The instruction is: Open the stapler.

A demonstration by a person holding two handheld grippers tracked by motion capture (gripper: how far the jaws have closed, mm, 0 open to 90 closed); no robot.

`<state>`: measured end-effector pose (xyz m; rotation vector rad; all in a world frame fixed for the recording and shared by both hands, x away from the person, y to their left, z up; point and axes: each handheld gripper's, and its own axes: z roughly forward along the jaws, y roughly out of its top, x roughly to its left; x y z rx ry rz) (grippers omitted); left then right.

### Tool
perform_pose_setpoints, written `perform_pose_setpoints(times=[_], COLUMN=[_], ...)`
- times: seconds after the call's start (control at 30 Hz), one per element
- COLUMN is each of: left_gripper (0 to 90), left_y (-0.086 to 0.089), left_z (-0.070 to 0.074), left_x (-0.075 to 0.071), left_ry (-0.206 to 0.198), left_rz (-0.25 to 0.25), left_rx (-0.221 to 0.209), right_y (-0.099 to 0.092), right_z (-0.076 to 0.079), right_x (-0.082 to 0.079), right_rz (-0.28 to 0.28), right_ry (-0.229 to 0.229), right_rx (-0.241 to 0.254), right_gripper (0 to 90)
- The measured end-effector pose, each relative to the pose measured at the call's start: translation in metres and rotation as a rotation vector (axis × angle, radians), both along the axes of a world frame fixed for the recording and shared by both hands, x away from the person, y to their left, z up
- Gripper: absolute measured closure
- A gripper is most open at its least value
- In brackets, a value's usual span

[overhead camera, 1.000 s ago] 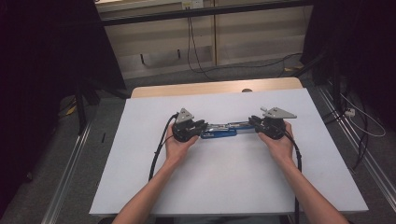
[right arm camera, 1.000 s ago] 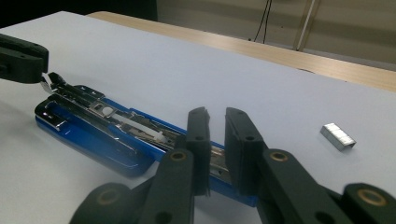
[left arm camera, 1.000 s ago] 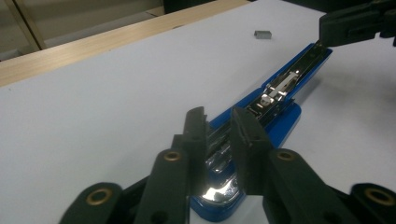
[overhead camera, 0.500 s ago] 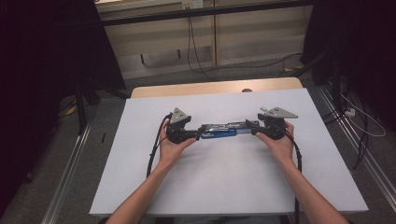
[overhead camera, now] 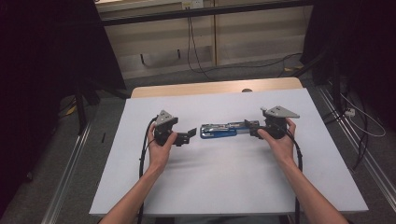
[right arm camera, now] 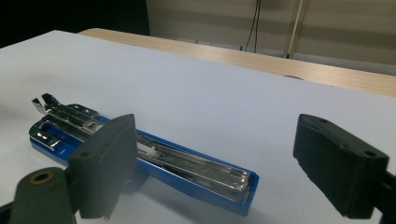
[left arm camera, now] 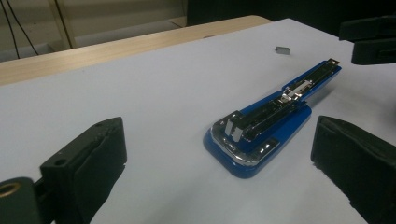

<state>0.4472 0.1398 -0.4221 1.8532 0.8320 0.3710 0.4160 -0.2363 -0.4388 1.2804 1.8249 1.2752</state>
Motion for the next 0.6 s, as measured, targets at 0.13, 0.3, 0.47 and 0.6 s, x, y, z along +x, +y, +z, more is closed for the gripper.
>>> perform_pose_setpoints(times=[0.13, 0.3, 0.47, 0.6], left_gripper=[4.6, 5.1, 5.1, 5.2], left_y=[0.004, 0.009, 0.02, 0.027], left_z=[0.001, 0.001, 0.003, 0.002], left_x=[-0.008, -0.018, -0.027, -0.034], left_ry=[-0.017, -0.03, -0.026, -0.026], left_rz=[-0.011, -0.007, 0.001, 0.025], left_rx=[0.021, 0.042, 0.034, 0.032], right_y=[0.001, 0.003, 0.002, 0.0], right_z=[-0.002, -0.001, 0.002, 0.002], right_x=[0.001, -0.001, -0.003, -0.004], right_rz=[0.005, 0.015, 0.018, 0.018], right_ry=[0.011, 0.016, 0.012, 0.017], right_rx=[0.0, -0.009, -0.002, -0.002], right_gripper=[12.0, 11.1, 11.1, 11.1])
